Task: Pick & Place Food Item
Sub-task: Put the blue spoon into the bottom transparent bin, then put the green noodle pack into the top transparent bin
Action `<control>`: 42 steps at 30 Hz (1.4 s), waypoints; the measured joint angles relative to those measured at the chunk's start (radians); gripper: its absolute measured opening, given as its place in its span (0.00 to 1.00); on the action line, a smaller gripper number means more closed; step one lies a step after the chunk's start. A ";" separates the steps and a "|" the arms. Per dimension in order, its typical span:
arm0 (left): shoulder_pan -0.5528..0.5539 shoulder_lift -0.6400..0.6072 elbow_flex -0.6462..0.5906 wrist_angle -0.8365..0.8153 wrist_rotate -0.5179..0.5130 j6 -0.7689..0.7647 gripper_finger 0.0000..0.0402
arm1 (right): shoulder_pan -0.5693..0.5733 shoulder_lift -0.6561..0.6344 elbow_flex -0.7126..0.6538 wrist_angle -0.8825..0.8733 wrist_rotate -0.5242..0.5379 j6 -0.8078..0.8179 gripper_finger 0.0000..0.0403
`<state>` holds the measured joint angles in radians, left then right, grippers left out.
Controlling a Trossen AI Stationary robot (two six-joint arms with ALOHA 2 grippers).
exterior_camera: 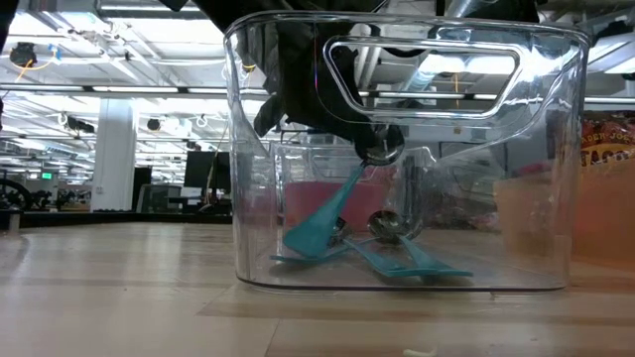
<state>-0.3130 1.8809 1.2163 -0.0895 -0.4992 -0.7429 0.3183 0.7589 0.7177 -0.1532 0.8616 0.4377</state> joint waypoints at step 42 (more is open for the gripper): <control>0.006 -0.066 -0.001 0.150 -0.044 0.082 0.19 | 0.029 0.000 0.000 -0.014 0.000 0.000 0.61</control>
<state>-0.3068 1.8146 1.2156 0.0605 -0.5433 -0.6608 0.3470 0.7589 0.7177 -0.1670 0.8612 0.4377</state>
